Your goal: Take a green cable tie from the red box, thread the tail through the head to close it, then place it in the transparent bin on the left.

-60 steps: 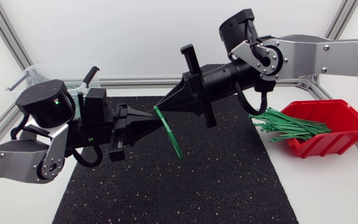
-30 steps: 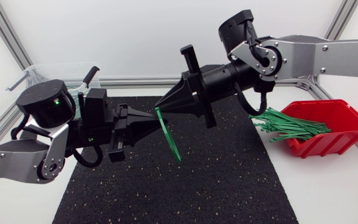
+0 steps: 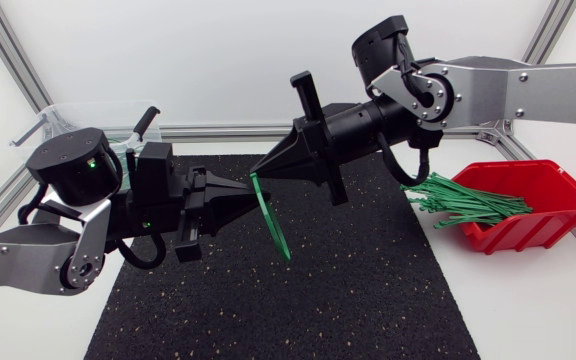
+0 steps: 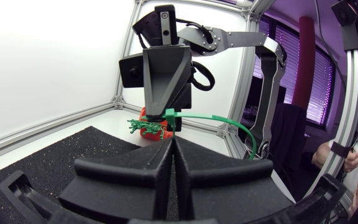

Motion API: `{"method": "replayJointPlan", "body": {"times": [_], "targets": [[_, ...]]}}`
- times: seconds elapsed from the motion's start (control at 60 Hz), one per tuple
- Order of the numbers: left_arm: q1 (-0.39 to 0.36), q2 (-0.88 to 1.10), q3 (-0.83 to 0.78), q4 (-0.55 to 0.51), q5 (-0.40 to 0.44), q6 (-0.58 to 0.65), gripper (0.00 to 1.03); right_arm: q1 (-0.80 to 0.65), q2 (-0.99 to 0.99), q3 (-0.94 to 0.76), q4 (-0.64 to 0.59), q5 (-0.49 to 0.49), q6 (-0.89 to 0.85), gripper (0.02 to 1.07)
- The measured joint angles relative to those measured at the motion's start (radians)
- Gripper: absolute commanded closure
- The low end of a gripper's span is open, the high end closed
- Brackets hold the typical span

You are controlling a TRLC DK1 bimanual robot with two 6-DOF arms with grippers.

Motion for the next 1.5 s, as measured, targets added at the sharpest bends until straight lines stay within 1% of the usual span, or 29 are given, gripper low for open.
{"method": "replayJointPlan", "body": {"times": [0.183, 0.25, 0.333, 0.433, 0.517, 0.733, 0.883, 1.0, 1.117, 1.5], "targets": [[0.005, 0.001, 0.008, -0.016, 0.022, 0.049, 1.00, -0.001, -0.001, 0.000, -0.003, 0.000, -0.026, 1.01], [0.014, 0.002, 0.020, -0.037, 0.033, 0.078, 1.00, -0.003, -0.001, 0.000, -0.003, 0.000, -0.037, 1.01], [0.023, 0.000, 0.039, -0.114, 0.043, 0.145, 1.00, -0.007, -0.002, -0.001, -0.003, 0.001, -0.053, 1.01], [0.027, -0.029, 0.067, -0.274, 0.043, 0.284, 1.00, -0.010, -0.002, -0.013, -0.003, 0.003, -0.076, 1.01], [0.027, -0.067, 0.076, -0.371, 0.042, 0.385, 1.00, -0.010, -0.002, -0.019, -0.003, 0.003, -0.091, 1.01], [0.026, -0.153, 0.076, -0.499, -0.016, 0.567, 1.00, -0.014, -0.003, -0.020, 0.008, -0.003, -0.106, 1.01], [0.009, -0.189, 0.075, -0.525, -0.055, 0.635, 1.00, -0.018, -0.009, -0.024, 0.018, -0.003, -0.109, 1.01], [-0.034, -0.222, 0.072, -0.552, -0.120, 0.689, 1.00, -0.027, -0.011, -0.028, 0.019, -0.004, -0.113, 1.01], [-0.066, -0.257, 0.064, -0.571, -0.160, 0.710, 1.00, -0.029, -0.013, -0.035, 0.019, -0.003, -0.113, 1.01], [-0.099, -0.284, 0.059, -0.608, -0.195, 0.713, 1.00, -0.034, -0.011, -0.039, 0.019, 0.028, -0.113, 1.01]]}}
